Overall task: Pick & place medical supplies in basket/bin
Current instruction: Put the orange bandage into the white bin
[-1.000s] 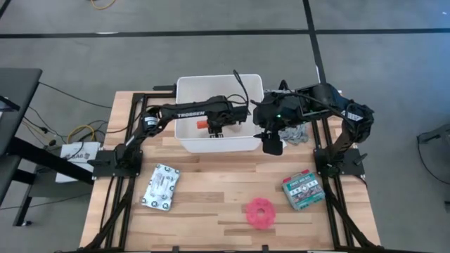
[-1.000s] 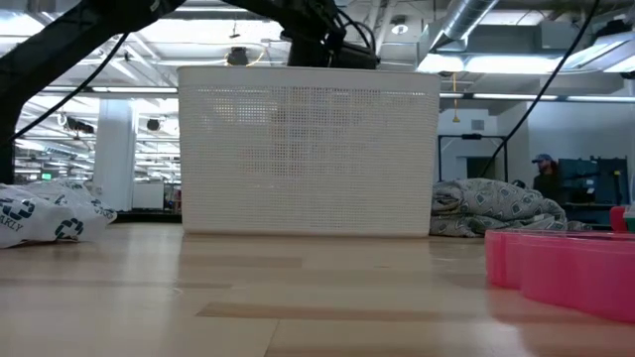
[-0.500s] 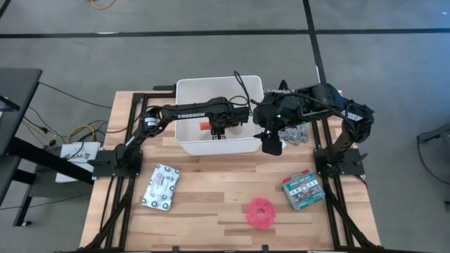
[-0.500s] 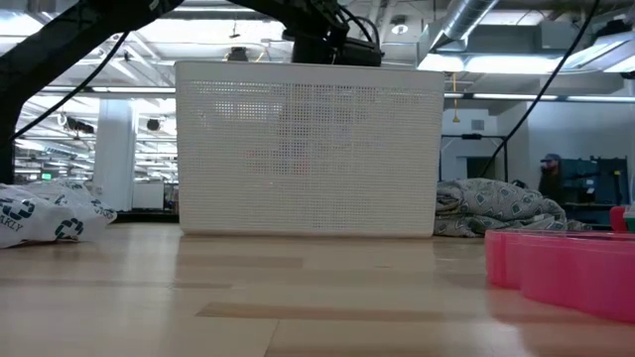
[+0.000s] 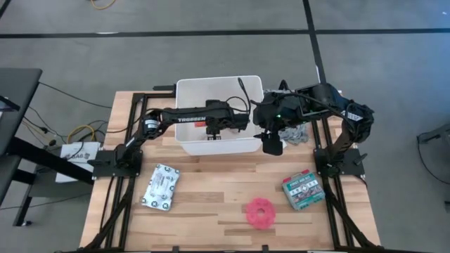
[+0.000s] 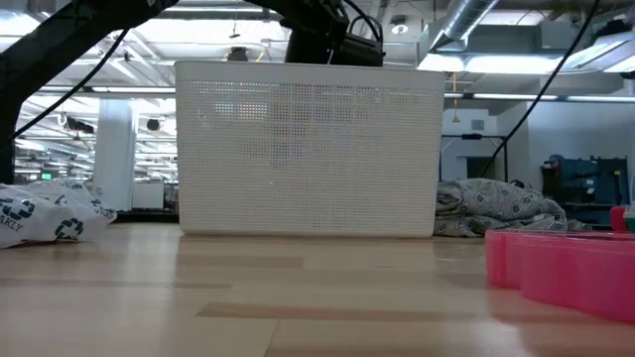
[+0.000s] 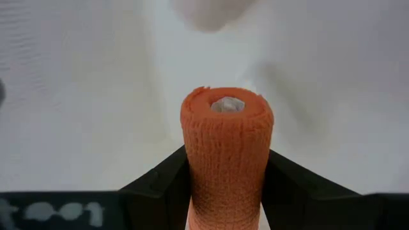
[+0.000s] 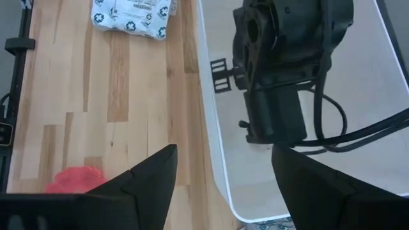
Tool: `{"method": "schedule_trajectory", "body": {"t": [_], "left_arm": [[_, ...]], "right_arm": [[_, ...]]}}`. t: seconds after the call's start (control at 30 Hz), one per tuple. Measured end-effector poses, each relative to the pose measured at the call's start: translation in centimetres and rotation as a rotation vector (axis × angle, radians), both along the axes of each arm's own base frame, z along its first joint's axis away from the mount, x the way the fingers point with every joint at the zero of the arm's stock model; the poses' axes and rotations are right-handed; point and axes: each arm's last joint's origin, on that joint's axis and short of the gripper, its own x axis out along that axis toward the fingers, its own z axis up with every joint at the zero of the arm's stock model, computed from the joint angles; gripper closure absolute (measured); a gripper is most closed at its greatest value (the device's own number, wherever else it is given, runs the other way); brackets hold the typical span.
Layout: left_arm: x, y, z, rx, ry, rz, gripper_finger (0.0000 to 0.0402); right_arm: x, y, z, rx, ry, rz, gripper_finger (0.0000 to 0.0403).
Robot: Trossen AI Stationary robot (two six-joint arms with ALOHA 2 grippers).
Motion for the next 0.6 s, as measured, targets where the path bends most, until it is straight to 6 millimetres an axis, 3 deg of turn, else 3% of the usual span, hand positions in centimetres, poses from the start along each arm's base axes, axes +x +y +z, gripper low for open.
{"method": "schedule_trajectory", "body": {"t": [0.1,0.27,0.37,0.47,0.6], "left_arm": [[0.1,-0.6,0.0,0.000,0.005,-0.018,0.0276],[0.3,-1.3,0.1,0.064,0.022,-0.061,0.0339],[0.2,-1.0,0.0,-0.019,0.007,-0.035,0.0343],[0.1,-0.9,-0.1,-0.114,-0.009,-0.014,0.0304],[0.1,-0.7,-0.1,-0.105,-0.002,-0.025,0.0228]], "right_arm": [[0.0,0.0,0.0,-0.009,0.001,0.012,0.0154],[0.0,0.0,0.0,-0.020,0.004,0.028,0.0154],[0.0,0.0,0.0,-0.029,0.005,0.040,0.0154],[0.0,0.0,0.0,-0.030,0.005,0.041,0.0154],[0.0,0.0,0.0,-0.027,0.004,0.035,0.0154]]}}
